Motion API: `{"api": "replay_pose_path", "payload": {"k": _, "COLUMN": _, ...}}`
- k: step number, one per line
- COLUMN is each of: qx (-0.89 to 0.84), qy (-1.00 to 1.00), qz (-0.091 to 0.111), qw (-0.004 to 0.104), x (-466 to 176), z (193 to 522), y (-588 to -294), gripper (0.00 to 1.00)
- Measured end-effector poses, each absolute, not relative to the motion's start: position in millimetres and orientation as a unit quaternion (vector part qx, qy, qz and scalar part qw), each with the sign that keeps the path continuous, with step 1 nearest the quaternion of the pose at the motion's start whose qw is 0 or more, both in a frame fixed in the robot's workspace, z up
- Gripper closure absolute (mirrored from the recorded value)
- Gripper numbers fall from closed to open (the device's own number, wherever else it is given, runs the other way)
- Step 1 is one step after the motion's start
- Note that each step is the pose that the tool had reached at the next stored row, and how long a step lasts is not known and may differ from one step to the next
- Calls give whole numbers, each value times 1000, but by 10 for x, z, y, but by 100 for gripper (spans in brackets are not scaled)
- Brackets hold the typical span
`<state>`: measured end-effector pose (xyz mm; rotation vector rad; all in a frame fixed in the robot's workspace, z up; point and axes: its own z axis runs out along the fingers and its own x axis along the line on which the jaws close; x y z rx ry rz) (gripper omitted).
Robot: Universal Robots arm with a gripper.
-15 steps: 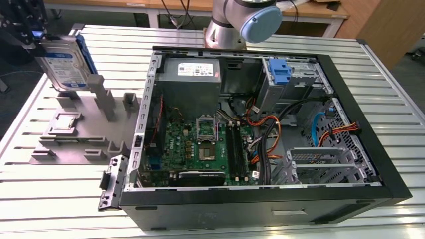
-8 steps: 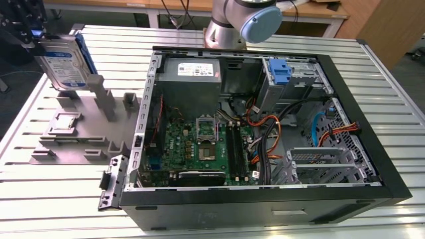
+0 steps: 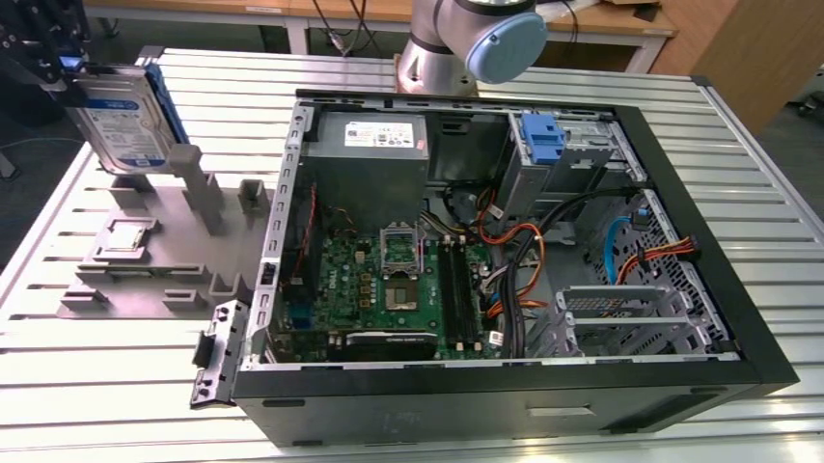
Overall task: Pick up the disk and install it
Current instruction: 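Pick up the disk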
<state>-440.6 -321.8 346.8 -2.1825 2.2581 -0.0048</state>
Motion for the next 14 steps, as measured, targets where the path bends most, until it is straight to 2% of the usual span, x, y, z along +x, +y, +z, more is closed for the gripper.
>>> {"api": "replay_pose_path", "payload": {"k": 14, "qx": -695, "qy": 719, "qz": -2, "qw": 1, "x": -4405, "z": 3536, "y": -3217, "gripper": 63}}
